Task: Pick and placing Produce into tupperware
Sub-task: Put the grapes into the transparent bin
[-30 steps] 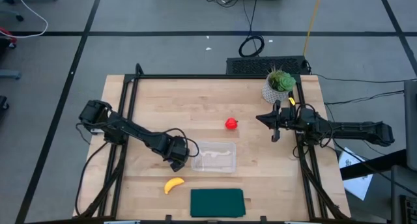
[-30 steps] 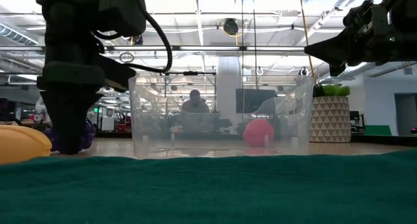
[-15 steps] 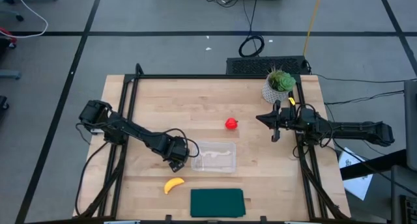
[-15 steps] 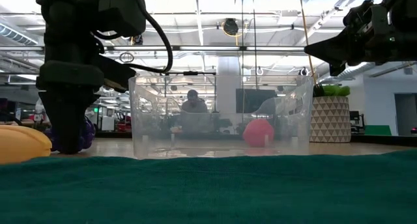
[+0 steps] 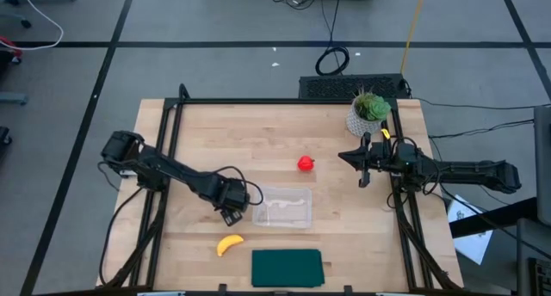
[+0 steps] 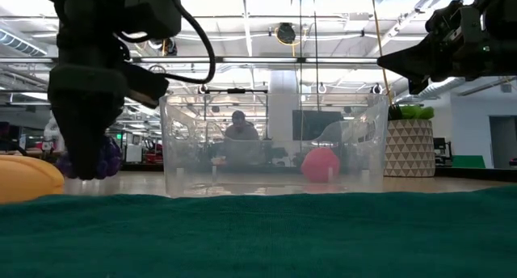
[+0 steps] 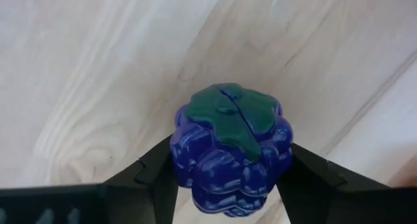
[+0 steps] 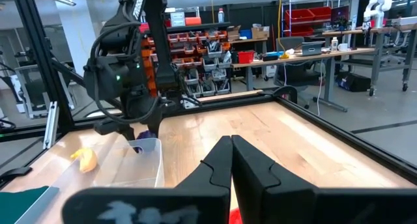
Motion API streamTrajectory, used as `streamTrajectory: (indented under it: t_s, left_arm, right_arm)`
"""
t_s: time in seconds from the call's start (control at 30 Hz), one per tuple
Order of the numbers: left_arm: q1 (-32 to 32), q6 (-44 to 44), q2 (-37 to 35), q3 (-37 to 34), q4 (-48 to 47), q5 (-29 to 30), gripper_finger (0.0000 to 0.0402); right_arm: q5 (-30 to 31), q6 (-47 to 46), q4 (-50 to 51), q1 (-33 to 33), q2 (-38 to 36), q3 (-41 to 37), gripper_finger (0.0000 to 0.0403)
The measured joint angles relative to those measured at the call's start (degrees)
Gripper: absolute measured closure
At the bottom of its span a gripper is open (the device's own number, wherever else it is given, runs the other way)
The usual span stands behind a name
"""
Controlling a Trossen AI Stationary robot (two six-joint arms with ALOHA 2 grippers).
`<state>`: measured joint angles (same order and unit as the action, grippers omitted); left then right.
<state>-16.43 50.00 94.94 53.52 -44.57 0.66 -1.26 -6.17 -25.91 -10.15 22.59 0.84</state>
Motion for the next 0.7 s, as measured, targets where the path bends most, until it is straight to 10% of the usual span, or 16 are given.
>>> streamTrajectory:
  t_s: [0.7]
  left_arm:
    - [1.2, -11.7, -16.6, 0.0, -1.9, 6.1, 0.0186]
  right_arm:
    - [0.0, 0.9, 0.0, 0.0, 0.0, 0.0, 0.0403]
